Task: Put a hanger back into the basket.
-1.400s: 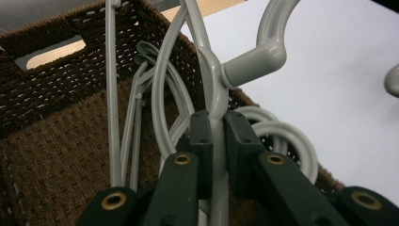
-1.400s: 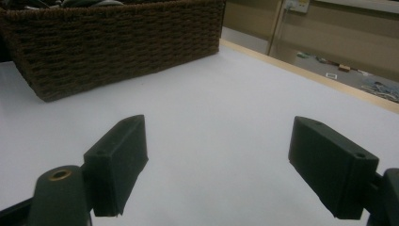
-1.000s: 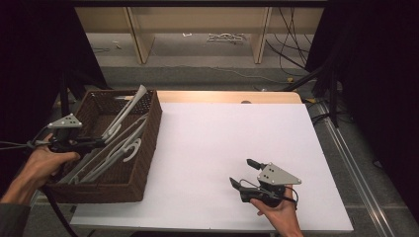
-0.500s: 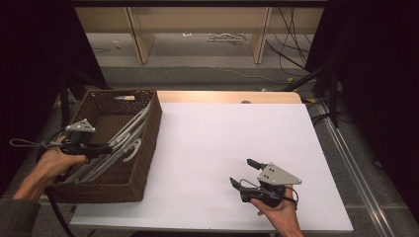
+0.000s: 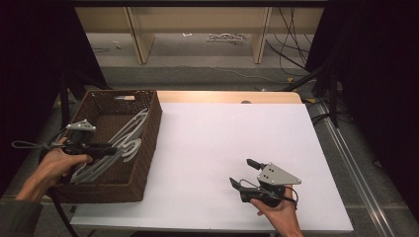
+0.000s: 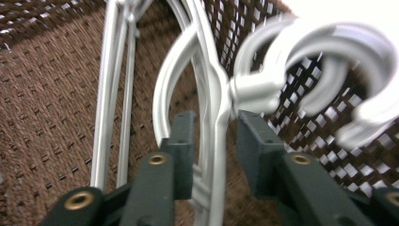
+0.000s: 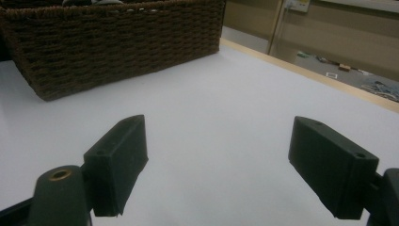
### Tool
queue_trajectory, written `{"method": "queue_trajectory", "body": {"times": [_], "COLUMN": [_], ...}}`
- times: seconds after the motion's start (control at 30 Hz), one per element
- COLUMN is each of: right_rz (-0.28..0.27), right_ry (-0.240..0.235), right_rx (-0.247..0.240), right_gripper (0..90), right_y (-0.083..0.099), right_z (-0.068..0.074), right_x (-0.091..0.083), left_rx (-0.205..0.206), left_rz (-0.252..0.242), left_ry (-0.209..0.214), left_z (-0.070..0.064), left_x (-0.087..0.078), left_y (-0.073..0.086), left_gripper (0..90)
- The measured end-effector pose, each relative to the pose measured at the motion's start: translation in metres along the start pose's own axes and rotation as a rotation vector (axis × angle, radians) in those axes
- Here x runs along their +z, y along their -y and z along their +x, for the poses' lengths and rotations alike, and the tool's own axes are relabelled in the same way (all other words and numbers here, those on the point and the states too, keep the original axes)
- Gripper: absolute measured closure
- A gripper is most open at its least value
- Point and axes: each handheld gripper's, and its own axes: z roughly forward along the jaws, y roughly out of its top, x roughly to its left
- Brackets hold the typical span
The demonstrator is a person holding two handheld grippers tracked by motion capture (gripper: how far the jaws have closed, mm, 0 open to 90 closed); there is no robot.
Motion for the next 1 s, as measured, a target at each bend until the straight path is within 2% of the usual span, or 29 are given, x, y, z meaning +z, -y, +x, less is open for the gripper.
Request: {"method": "queue_trajectory", "body": {"times": [0.1, 0.17, 0.23, 0.3, 0.33, 0.37, 0.47, 0.57, 0.67, 0.8, 1.0], "right_rz": [0.003, 0.003, 0.003, 0.006, 0.005, 0.003, -0.001, -0.001, -0.001, -0.002, 0.0], "right_ry": [-0.004, -0.004, -0.003, -0.004, -0.004, -0.003, -0.003, -0.001, -0.001, -0.002, -0.001], "right_rx": [-0.001, -0.001, -0.001, -0.001, -0.002, -0.001, -0.001, -0.001, -0.001, -0.002, -0.004], "right_gripper": [20.9, 20.9, 20.9, 20.9, 20.9, 20.9, 20.9, 20.9, 20.9, 20.9, 20.9], "right_y": [0.0, 0.0, 0.0, 0.0, 0.0, 0.0, 0.0, 0.0, 0.0, 0.0, -0.001], "right_z": [0.0, 0.0, 0.0, 0.0, 0.0, 0.0, 0.0, 0.0, 0.0, 0.0, 0.0], "right_x": [0.0, 0.0, 0.0, 0.0, 0.0, 0.0, 0.0, 0.0, 0.0, 0.0, 0.0], "left_rx": [-0.003, -0.023, -0.011, -0.013, -0.023, -0.018, -0.065, -0.073, -0.056, -0.039, -0.022], "left_rz": [-0.055, -0.107, -0.14, -0.159, -0.18, -0.177, -0.234, -0.268, -0.282, -0.316, -0.358], "left_ry": [-0.027, -0.02, -0.047, -0.053, -0.053, -0.05, -0.021, -0.021, -0.035, -0.031, 0.003], "left_z": [-0.004, -0.008, -0.013, -0.02, -0.023, -0.025, -0.033, -0.041, -0.05, -0.065, -0.086], "left_x": [-0.006, -0.011, -0.014, -0.015, -0.015, -0.016, -0.018, -0.021, -0.024, -0.028, -0.028], "left_y": [-0.002, -0.003, -0.005, -0.006, -0.007, -0.007, -0.01, -0.014, -0.019, -0.025, -0.03], "left_gripper": [58.7, 53.9, 48.8, 44.0, 42.2, 41.0, 39.2, 38.3, 36.3, 35.1, 33.8]}}
